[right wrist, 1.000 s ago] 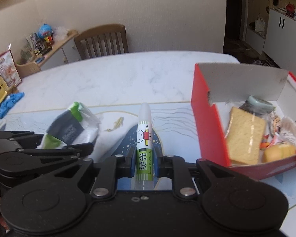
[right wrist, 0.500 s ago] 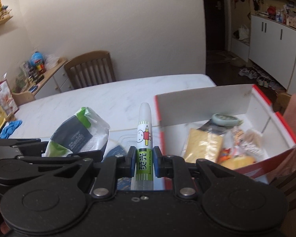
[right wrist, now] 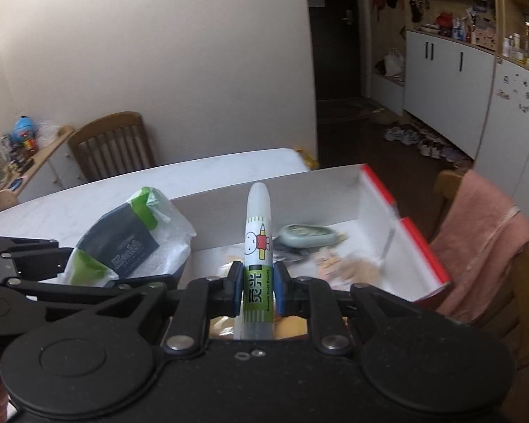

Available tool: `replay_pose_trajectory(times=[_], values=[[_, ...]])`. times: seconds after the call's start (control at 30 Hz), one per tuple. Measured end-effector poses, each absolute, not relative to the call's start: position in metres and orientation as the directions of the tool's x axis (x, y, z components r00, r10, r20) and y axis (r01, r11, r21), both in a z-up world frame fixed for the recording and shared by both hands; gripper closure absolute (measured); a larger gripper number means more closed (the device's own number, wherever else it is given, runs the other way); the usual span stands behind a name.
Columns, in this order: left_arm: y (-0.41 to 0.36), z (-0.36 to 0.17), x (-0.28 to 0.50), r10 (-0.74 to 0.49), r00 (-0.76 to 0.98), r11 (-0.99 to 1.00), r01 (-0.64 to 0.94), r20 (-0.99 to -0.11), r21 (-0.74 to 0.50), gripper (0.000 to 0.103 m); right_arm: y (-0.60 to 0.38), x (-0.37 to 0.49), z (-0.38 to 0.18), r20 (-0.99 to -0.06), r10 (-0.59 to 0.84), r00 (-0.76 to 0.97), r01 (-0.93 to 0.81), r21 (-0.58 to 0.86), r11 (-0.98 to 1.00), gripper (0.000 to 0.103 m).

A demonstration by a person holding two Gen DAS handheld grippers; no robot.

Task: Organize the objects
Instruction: 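Carry the plastic bag and glue stick over into the red shoebox, then lower both items into the shoebox and open both grippers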

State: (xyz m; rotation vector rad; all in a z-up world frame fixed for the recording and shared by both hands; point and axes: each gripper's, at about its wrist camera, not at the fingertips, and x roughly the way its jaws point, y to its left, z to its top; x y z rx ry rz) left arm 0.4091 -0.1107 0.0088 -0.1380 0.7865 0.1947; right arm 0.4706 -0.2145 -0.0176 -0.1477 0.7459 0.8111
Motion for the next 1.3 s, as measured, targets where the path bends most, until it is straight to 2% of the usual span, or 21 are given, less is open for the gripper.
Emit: replay_pose_trajectory(times=[0.5, 0.9, 1.3], values=[[-0.133, -0.028, 0.499, 0.151, 0.602, 0.972, -0.237, -0.784, 0.005, 0.063, -0.223, 0.560, -0.048, -0.717, 0.581, 0.386, -0.674, 0.210, 0.708, 0.086], [-0.115, -0.070, 0.520, 0.176, 0.512, 0.944, -0.329, -0.841, -0.003, 0.062, -0.191, 0.572, -0.087, -0.783, 0.554, 0.284, -0.719, 0.208, 0.663, 0.086], [-0.107, -0.083, 0.525, 0.171, 0.479, 0.945, -0.328, -0.861, 0.005, 0.061, -0.179, 0.582, -0.106, -0.820, 0.519, 0.241, -0.749, 0.184, 0.637, 0.086]])
